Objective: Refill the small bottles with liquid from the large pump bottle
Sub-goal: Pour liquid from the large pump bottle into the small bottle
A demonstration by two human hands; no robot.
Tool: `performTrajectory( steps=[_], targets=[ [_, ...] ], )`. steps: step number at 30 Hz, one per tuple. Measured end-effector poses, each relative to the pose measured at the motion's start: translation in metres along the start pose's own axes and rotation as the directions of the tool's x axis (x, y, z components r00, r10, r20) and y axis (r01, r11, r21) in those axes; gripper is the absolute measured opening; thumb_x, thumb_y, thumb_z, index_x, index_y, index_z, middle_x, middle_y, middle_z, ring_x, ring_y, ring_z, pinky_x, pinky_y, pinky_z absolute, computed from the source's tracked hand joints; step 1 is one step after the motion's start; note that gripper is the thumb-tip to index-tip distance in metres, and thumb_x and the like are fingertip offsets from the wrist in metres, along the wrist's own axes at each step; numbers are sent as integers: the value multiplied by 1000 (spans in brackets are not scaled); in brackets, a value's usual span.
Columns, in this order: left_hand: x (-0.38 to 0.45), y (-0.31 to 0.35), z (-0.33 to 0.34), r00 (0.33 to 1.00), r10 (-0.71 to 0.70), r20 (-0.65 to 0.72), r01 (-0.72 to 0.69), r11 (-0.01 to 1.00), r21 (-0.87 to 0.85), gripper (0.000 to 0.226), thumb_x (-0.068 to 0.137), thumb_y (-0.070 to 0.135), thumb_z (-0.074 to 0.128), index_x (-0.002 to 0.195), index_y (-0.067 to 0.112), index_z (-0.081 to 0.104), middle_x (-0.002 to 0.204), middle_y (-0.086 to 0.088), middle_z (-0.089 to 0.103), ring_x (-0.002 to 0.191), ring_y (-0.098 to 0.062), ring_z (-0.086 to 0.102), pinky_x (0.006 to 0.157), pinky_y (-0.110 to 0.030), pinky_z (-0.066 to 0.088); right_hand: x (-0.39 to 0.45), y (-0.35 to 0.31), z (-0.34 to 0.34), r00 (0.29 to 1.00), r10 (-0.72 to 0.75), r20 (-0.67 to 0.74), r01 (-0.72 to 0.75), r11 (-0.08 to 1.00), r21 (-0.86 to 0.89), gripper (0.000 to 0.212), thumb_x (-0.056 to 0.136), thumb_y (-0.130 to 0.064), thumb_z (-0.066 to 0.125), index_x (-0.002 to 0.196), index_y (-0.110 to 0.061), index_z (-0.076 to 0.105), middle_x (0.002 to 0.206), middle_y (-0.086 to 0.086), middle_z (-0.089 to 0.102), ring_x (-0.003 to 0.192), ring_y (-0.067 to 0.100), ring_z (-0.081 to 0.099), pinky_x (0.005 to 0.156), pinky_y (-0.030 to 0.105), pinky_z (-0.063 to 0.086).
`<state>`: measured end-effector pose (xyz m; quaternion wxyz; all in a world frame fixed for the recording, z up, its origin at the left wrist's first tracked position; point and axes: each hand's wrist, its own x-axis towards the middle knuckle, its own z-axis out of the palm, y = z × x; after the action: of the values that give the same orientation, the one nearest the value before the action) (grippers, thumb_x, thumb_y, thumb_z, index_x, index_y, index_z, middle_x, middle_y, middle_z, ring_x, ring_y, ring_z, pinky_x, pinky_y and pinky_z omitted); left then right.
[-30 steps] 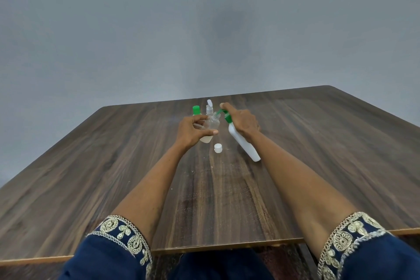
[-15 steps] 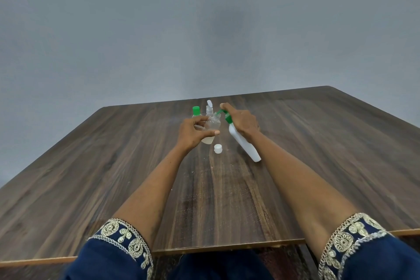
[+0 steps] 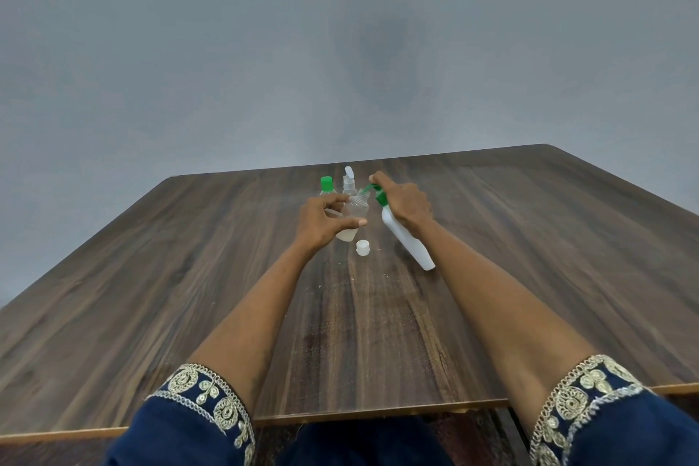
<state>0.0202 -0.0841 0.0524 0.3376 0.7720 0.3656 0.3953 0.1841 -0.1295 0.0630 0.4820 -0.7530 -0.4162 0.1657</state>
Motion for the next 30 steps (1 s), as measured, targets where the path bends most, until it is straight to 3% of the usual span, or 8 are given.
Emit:
performTrajectory(
  steps=[4, 7, 10, 14, 17, 21, 28, 30],
  targets=[
    [-1, 1, 0, 1000, 4, 8, -4, 1000, 2, 58, 61, 27, 86, 113, 12, 65, 100, -2, 62, 91, -14, 58, 78, -25, 47, -1, 0, 2, 999, -16, -38, 15, 1000, -21, 67, 87, -63, 46, 90, -1, 73, 78, 8, 64, 64, 14, 47, 59, 27, 35],
    [-1, 1, -1, 1000, 2, 12, -2, 1000, 4, 57, 62, 26, 85, 113, 12, 65, 101, -3, 63, 91, -15, 58, 80, -28, 48, 0, -1, 1, 1000, -16, -18, 15, 999, -43, 67, 88, -63, 45, 92, -2, 73, 88, 13, 68, 65, 13, 46, 64, 30, 36],
    [0, 0, -3, 1000, -3, 2, 3, 1000, 5, 56, 62, 28, 85, 113, 14, 66, 104, -6, 64, 92, -17, 59, 83, -31, 50, -1, -2, -1, 1000, 0, -16, -1, 999, -32, 65, 85, -65, 48, 89, -5, 74, 82, 9, 64, 65, 13, 47, 69, 32, 36],
    [1, 1, -5, 1000, 12, 22, -14, 998, 56, 56, 62, 32, 85, 112, 15, 66, 102, -5, 64, 88, -16, 59, 80, -32, 51, -2, -1, 1, 999, -24, -43, 23, 1000, -16, 67, 87, -62, 47, 83, 0, 71, 81, 12, 67, 66, 17, 49, 61, 28, 36],
    [2, 2, -5, 1000, 14, 24, -16, 998, 64, 56, 62, 32, 85, 112, 16, 66, 103, -6, 64, 87, -16, 59, 79, -30, 50, -2, -1, 1, 998, -26, -57, 25, 1000, -18, 60, 89, -60, 47, 72, -5, 65, 74, 8, 60, 67, 17, 47, 60, 27, 34],
    [1, 3, -5, 999, 28, 20, -30, 997, 69, 56, 62, 32, 85, 112, 14, 67, 101, -6, 64, 87, -16, 59, 77, -28, 50, 1, -2, -1, 1000, -7, 15, 7, 1000, -3, 61, 86, -64, 46, 91, -9, 73, 86, 6, 63, 77, 18, 53, 74, 33, 38],
    [1, 7, -2, 999, 38, 18, -39, 997, 61, 53, 60, 34, 86, 108, 21, 68, 95, -1, 64, 83, -14, 59, 75, -28, 49, -4, -5, -4, 1000, 15, -25, -14, 1000, 23, 60, 82, -65, 46, 96, -15, 75, 85, 4, 66, 64, 9, 46, 58, 27, 33],
    [1, 6, -1, 999, 41, 20, -43, 997, 59, 53, 61, 34, 86, 108, 20, 68, 95, -1, 63, 84, -15, 59, 76, -28, 50, -7, -7, -5, 1000, 19, -3, -19, 999, 41, 65, 73, -70, 43, 95, -18, 75, 87, 2, 68, 70, 12, 51, 62, 29, 36]
  ],
)
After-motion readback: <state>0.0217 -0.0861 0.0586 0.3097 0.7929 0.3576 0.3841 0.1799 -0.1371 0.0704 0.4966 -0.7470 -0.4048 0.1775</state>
